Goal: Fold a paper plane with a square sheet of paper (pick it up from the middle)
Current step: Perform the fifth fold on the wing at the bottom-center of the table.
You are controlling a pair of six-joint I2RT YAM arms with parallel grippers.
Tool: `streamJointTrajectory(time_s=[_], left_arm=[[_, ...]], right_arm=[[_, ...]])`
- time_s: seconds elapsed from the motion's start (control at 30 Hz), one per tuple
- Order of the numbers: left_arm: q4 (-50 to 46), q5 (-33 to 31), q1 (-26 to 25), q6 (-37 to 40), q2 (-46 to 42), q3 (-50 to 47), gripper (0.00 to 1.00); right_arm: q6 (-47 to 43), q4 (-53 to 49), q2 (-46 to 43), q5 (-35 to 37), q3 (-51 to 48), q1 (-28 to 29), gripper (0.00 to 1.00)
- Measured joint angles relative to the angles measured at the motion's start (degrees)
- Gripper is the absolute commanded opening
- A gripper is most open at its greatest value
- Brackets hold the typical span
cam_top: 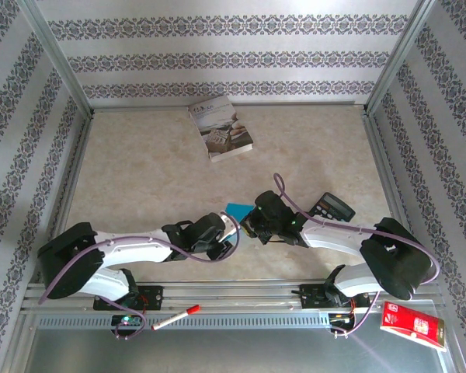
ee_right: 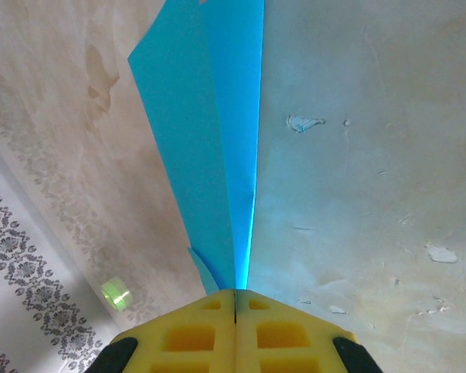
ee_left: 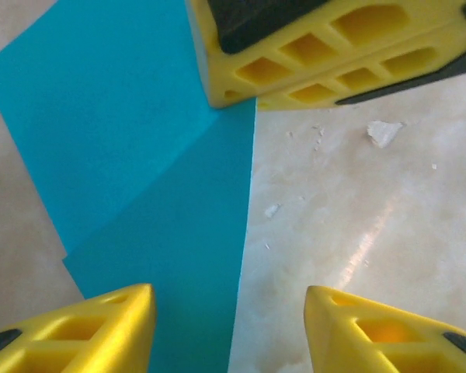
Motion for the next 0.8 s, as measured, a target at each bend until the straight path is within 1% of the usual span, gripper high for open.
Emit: streamJointTrajectory(time_s=[0.1,0.2,0.3,0.57,0.8], left_arm=[[0.83,-2.25,-0.02,1.25,1.05,0.85,0.46],[2.03,-3.74,-0.02,1.92,1.86,1.18,0.44],[2.8,-4.22,-0.04,2.69,3.13,1.2,0.43],[3.65,-4.63,-0.02,3.43,4.5,1.25,0.3],[3.69,-4.5,-0.04,3.43,5.46,1.92,0.23]], right_arm=[[0.5,-0.02,-0.02,0.0,0.0,0.0,0.05],[1.05,-0.02,-0.2,-0.02,0.0,0.0,0.05],[1.29,0.0,-0.46,0.0,0.0,0.0,0.05],[1.49,0.02,-0.52,0.0,0.0,0.0,0.05],[2.54,0.0,-0.52,0.57,0.0,-0.02,0.05]])
